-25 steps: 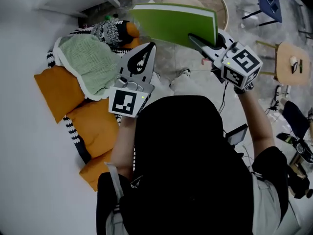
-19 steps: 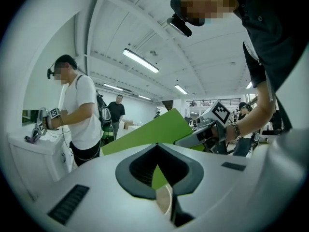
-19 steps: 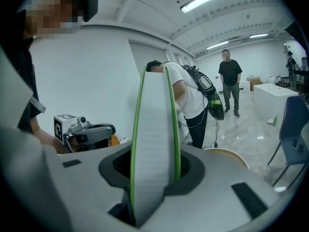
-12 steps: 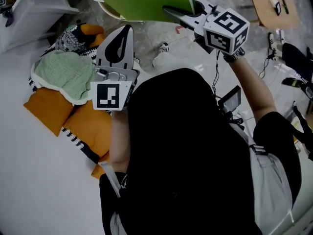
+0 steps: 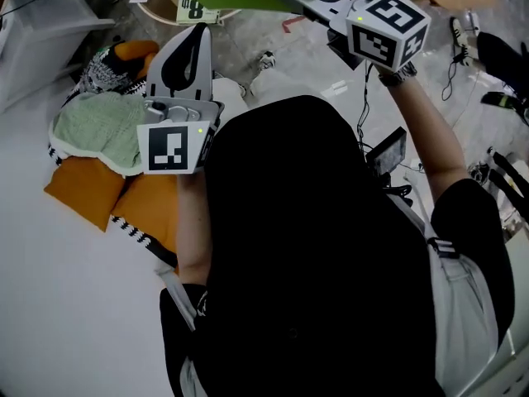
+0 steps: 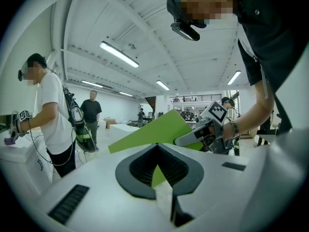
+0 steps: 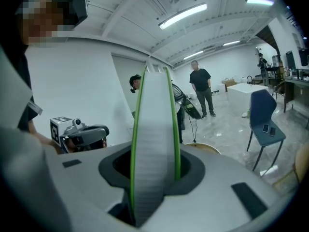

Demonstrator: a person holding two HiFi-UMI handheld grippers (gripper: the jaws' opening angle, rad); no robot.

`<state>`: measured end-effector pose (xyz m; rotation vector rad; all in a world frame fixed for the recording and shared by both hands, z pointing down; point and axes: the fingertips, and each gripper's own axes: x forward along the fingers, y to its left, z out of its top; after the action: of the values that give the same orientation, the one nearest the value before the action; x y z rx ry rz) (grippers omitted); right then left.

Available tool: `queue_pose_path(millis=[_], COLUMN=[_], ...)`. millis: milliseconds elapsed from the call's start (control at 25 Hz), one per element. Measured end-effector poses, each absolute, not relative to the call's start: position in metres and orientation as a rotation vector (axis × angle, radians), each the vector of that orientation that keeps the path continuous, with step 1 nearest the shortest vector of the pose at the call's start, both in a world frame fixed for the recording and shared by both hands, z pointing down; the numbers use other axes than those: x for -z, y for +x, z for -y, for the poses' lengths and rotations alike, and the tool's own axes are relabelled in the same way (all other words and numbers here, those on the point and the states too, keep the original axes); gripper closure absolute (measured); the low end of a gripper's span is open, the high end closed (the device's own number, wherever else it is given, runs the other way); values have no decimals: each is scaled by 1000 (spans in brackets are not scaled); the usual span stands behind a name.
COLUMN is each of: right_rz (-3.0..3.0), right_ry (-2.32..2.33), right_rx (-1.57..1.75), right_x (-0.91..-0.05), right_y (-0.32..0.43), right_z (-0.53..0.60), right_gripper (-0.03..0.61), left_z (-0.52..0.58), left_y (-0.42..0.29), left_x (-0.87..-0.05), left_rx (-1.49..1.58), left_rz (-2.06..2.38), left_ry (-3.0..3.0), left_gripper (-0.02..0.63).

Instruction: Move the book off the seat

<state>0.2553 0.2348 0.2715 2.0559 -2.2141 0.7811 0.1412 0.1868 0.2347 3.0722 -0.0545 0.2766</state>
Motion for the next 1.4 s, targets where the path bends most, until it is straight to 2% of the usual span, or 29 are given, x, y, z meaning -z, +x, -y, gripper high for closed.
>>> queue_pose_path(millis=[800,1400], right_rz=[1879,1750], right_ry=[2398,2416], right_rx=[-845,-912], right_x=[-285,-297], right_y=[344,400], right_z=[-291,-223], right_gripper=[445,445], left_z=[-200,-114], left_y=[236,298], left_x=[-271,-285], left_rx=[-286,-302], left_rz=[-319,-374], left_ry=[2992,2935], left_gripper=[604,604])
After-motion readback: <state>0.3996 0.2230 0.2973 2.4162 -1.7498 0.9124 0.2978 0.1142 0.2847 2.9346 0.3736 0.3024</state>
